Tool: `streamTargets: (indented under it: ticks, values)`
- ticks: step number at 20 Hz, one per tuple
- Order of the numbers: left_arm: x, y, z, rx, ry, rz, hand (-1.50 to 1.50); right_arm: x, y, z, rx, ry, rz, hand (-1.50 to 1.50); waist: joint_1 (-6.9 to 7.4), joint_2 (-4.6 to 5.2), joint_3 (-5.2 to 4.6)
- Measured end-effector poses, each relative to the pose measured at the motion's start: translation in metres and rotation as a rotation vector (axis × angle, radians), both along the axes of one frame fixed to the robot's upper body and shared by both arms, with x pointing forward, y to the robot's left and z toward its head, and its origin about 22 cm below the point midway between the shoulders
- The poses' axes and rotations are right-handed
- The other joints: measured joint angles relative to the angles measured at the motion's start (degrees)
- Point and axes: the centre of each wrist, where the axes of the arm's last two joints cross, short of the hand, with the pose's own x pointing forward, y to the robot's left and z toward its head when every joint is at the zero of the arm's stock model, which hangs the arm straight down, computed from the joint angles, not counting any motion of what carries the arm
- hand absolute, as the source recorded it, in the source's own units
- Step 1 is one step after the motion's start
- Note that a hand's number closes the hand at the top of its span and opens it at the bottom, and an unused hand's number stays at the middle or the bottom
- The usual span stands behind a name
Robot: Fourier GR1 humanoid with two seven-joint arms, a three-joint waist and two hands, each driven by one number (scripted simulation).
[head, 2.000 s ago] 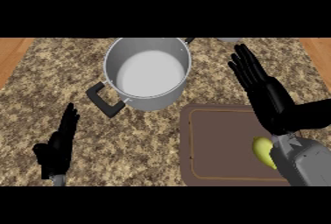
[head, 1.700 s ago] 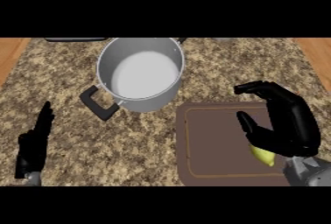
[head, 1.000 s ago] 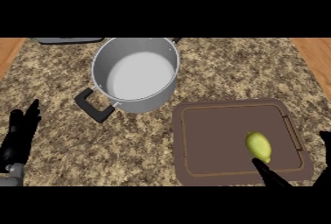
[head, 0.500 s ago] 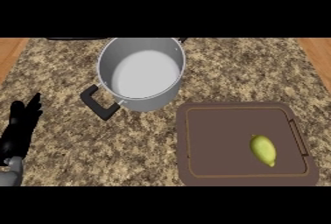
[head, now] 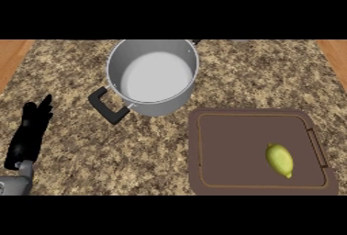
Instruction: Pick the lemon from the tray and place it in the pot
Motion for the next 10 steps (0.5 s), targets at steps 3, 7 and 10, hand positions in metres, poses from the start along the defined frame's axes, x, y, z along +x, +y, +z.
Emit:
streamTargets:
  ticks: [3, 7, 10]
  values:
    - [-0.002, 0.002, -0.003, 0.005, 0.002, -0.004, 0.0, 0.014, 0.006, 0.002, -0.002, 0.051, -0.029, -1.5, 0.16, -0.05, 0.04]
    - [-0.001, 0.007, -0.001, -0.005, 0.003, 0.0, 0.0, 0.032, 0.014, 0.003, 0.009, 0.084, -0.045, -1.5, 0.01, -0.17, 0.07]
    - [0.0, 0.012, -0.005, -0.002, 0.006, 0.008, 0.0, 0.045, 0.017, -0.008, 0.009, 0.103, -0.054, -1.5, -0.13, -0.22, 0.1]
